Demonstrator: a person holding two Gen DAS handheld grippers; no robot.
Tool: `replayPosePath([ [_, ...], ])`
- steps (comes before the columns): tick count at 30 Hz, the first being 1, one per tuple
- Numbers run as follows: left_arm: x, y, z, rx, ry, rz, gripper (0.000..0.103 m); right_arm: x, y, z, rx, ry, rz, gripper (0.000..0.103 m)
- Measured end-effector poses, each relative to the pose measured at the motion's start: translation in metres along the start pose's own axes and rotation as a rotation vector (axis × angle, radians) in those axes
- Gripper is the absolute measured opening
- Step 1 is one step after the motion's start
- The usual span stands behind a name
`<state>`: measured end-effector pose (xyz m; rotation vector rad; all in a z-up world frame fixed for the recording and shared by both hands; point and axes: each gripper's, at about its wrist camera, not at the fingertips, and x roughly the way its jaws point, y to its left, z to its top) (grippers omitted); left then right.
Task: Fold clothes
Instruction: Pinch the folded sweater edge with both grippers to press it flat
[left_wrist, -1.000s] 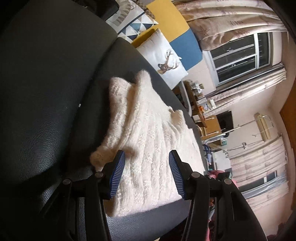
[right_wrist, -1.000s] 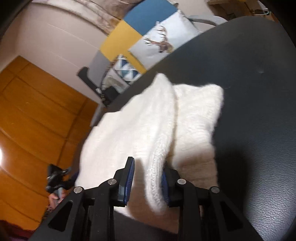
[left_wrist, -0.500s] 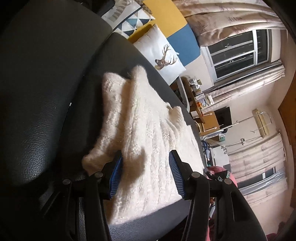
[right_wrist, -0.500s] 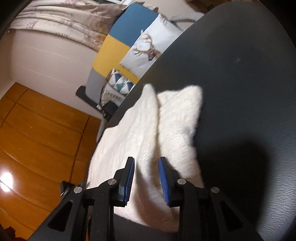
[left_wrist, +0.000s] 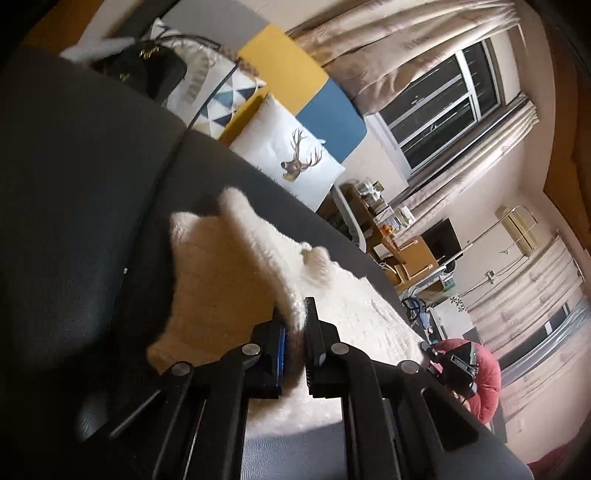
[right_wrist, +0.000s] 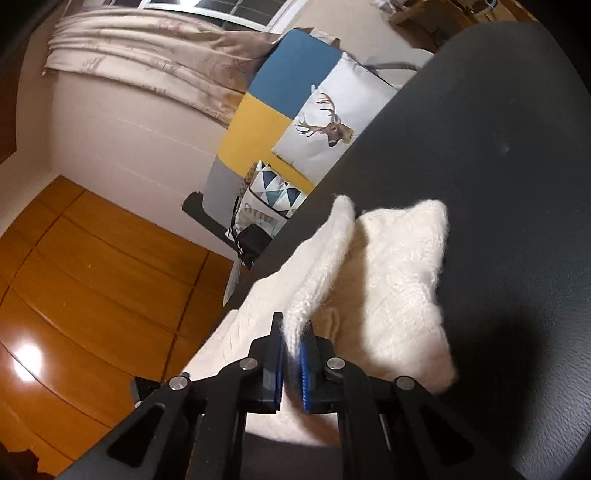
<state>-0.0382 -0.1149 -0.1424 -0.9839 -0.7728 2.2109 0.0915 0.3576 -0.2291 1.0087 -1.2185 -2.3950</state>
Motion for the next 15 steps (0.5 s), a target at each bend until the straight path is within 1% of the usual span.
replayPosePath([
  [2, -0.009, -0.003, -0.009, 0.024, -0.007, 0.007, 0.008, -0.006, -0.001, -0.003, 0.016, -0.02, 0.015, 0.006],
  [6, -0.015, 0.009, -0.02, -0.015, -0.014, 0.068, 0.008, -0.019, -0.004, -0.008, 0.047, -0.059, 0.046, 0.005],
  [9, -0.019, 0.018, -0.029, -0.045, -0.019, 0.114, 0.009, -0.009, -0.025, -0.014, 0.086, -0.008, -0.061, 0.005],
  [10, -0.021, 0.021, -0.032, -0.054, -0.021, 0.129, 0.009, -0.008, -0.027, -0.015, 0.084, 0.001, -0.06, 0.006],
  [11, -0.022, 0.023, -0.035, -0.064, -0.023, 0.144, 0.011, -0.009, -0.024, -0.013, 0.072, 0.001, -0.063, 0.009],
  [12, -0.024, 0.026, -0.038, -0.074, -0.025, 0.159, 0.013, -0.01, -0.021, -0.012, 0.059, 0.001, -0.066, 0.009],
  [15, -0.03, 0.033, -0.045, -0.096, -0.041, 0.208, 0.014, -0.023, 0.0, -0.001, -0.044, -0.056, -0.184, 0.015],
])
